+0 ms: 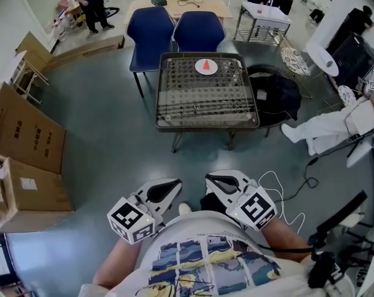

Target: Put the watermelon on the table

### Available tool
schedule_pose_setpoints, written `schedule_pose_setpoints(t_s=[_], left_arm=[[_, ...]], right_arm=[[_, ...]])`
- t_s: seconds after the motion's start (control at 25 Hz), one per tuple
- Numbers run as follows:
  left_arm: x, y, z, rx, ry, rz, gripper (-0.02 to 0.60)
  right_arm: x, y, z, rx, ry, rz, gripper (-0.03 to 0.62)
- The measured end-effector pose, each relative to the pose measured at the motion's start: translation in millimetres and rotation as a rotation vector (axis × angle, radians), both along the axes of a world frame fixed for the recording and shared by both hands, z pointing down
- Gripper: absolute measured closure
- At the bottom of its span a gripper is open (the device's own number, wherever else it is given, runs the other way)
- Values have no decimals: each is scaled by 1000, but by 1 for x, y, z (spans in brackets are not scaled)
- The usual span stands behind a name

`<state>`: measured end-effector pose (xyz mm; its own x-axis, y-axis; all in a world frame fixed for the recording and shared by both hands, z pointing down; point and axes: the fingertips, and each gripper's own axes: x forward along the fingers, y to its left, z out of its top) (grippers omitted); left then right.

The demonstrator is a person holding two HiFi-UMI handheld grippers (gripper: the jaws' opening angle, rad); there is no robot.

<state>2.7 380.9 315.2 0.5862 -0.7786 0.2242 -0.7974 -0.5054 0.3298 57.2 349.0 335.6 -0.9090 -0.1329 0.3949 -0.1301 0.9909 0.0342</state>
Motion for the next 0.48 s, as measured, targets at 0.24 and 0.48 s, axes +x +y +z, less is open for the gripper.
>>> schedule_pose_setpoints(t_s=[0.24, 0.48], left_arm=[[4, 1, 1, -6, -1, 6, 572], [2, -1, 1, 4, -10, 10, 572]], right_arm=[[4, -2, -2, 4, 9, 6, 583], [5, -8, -1, 13, -8, 19, 583]])
